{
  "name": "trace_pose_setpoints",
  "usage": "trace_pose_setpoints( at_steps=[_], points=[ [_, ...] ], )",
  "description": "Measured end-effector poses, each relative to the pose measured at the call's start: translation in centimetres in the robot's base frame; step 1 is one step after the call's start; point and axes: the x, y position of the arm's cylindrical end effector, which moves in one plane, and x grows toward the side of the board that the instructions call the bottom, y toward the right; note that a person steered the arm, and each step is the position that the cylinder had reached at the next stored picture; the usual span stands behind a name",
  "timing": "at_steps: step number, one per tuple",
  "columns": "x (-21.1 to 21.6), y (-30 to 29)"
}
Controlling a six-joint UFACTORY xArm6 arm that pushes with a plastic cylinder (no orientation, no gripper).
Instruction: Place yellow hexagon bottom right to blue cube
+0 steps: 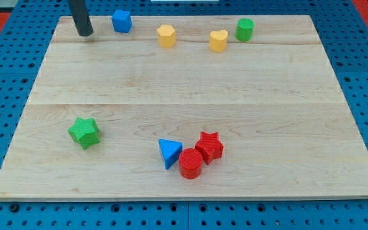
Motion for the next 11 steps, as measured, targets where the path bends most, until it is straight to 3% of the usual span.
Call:
trace_pose_setpoints(
  at_steps=[1, 5, 8, 10, 11],
  points=[
    [-3.5, 1.9],
    [-3.0, 13.5],
    [-3.6, 13.6],
    [-1.1, 15.3],
    [-1.3, 12.7]
  ],
)
